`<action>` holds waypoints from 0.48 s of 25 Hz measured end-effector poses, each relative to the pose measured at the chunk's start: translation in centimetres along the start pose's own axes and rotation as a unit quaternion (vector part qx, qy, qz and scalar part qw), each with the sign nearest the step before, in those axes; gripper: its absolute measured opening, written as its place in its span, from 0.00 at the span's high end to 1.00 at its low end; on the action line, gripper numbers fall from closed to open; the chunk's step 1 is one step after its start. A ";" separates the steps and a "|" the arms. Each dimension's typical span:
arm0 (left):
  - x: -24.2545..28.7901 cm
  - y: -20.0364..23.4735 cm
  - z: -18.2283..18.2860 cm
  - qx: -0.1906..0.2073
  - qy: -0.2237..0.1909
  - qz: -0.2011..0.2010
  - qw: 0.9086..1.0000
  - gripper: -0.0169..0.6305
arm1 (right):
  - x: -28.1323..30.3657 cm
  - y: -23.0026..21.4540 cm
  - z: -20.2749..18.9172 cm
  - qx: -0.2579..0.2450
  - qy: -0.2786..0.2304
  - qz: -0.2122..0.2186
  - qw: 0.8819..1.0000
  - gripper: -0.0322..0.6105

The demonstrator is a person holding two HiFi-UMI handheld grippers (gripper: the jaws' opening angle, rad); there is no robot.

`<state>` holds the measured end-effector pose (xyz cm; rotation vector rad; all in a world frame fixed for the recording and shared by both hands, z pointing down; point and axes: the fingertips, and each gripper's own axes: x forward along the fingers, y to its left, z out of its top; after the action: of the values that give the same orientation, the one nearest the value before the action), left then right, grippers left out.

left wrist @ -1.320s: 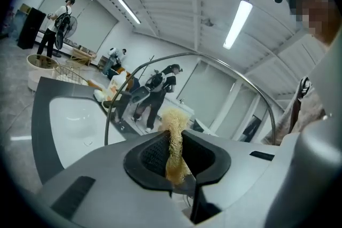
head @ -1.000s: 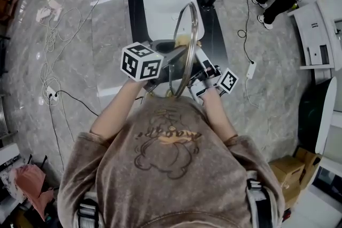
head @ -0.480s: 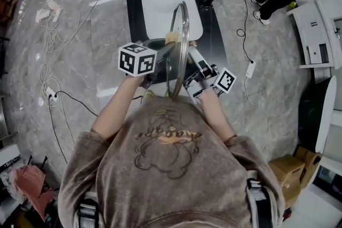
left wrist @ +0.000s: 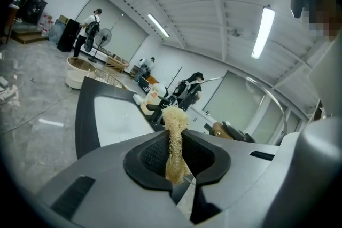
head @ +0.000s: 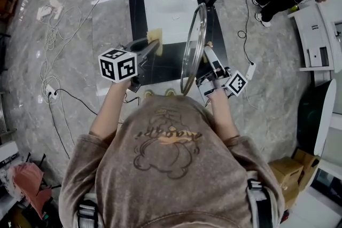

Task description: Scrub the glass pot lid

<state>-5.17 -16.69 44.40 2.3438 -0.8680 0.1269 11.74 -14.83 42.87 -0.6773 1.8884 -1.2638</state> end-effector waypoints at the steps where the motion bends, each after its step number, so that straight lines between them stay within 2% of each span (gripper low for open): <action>1: -0.6 0.2 0.1 -0.002 -0.004 0.003 1.000 0.87 | -0.5 -0.2 0.3 -0.004 -0.003 -0.006 1.000 0.68; 8: -2.7 0.3 0.8 -0.010 -0.027 0.008 1.000 0.87 | -2.3 -1.1 2.3 -0.066 -0.005 -0.057 0.996 0.68; 12: -3.2 -0.1 1.6 -0.010 -0.040 0.004 0.999 0.87 | -2.3 -1.3 2.6 -0.133 0.023 -0.098 0.986 0.68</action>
<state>-7.75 -15.79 42.19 2.3404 -0.9134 0.0272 15.24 -14.93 44.17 -1.0017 2.0910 -1.1644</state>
